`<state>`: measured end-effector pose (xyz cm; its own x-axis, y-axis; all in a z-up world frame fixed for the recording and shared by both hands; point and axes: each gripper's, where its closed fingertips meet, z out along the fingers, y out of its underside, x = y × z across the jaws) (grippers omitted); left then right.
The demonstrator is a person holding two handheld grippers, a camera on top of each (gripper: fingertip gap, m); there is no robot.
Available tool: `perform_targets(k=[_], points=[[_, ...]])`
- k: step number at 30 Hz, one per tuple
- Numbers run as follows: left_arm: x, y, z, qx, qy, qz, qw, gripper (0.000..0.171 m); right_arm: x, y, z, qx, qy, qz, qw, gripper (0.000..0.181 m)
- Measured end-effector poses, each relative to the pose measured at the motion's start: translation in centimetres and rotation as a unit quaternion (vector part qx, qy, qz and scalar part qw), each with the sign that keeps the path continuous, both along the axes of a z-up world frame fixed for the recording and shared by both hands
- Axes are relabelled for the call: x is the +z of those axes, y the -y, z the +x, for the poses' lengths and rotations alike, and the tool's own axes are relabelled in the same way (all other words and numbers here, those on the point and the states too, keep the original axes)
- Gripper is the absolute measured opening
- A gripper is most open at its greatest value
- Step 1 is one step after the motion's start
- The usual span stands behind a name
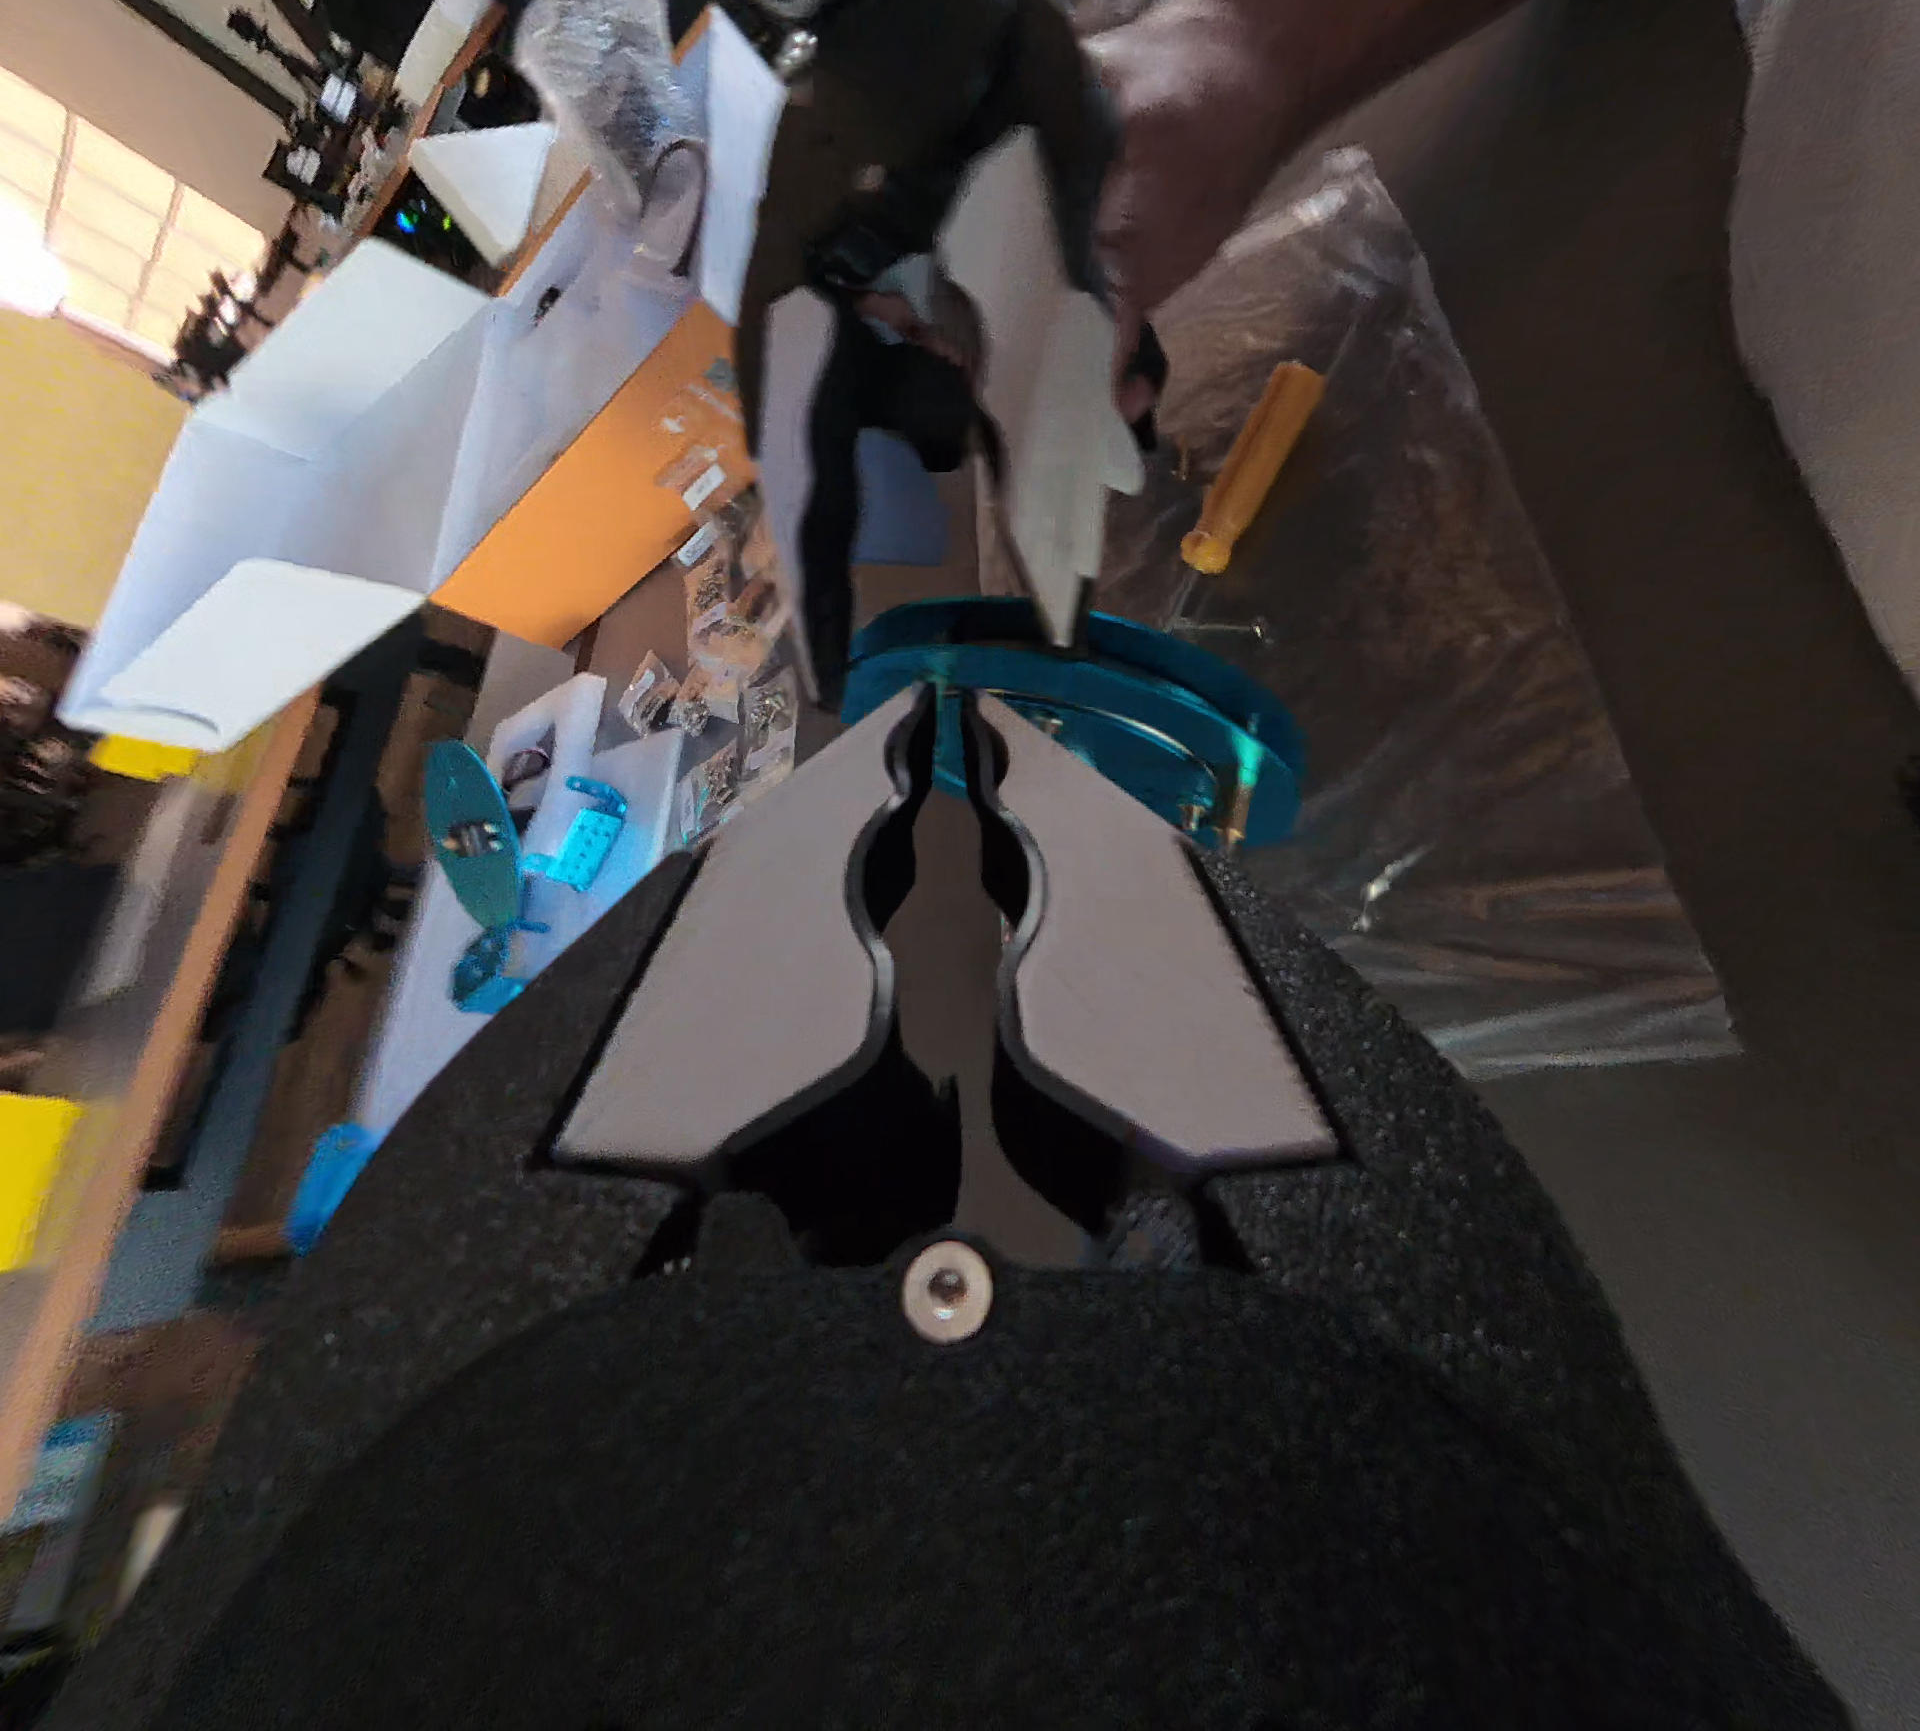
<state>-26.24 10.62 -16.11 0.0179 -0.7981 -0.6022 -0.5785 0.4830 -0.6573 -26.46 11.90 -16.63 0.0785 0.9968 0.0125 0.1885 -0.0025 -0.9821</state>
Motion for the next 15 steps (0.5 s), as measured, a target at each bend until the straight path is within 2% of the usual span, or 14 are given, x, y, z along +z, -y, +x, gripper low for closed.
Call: perform_targets(k=[3, 4, 9, 15], points=[[1.0, -0.7, 0.2, 0.021, 0.04, -0.102, 0.994, 0.017, 0.0, 0.1, -0.1, 0.0, 0.001, 0.004, 1.0, 0.056], [0.9, -0.9, 0.2, 0.023, 0.044, -0.111, 0.993, 0.017, 0.0, 0.2, -0.1, 0.0, 0.001, 0.003, 1.0, 0.055], [-1.7, -1.0, 0.5, 0.027, 0.005, -0.074, 0.997, 0.021, 0.1, 0.3, 0.0, 0.003, -0.002, 0.0, 1.0, 0.051], [-1.1, -0.1, -0.2, 0.023, 0.017, -0.074, 0.997, 0.01, 0.4, 1.1, -0.5, 0.014, -0.006, 0.012, 1.0, 0.04]])
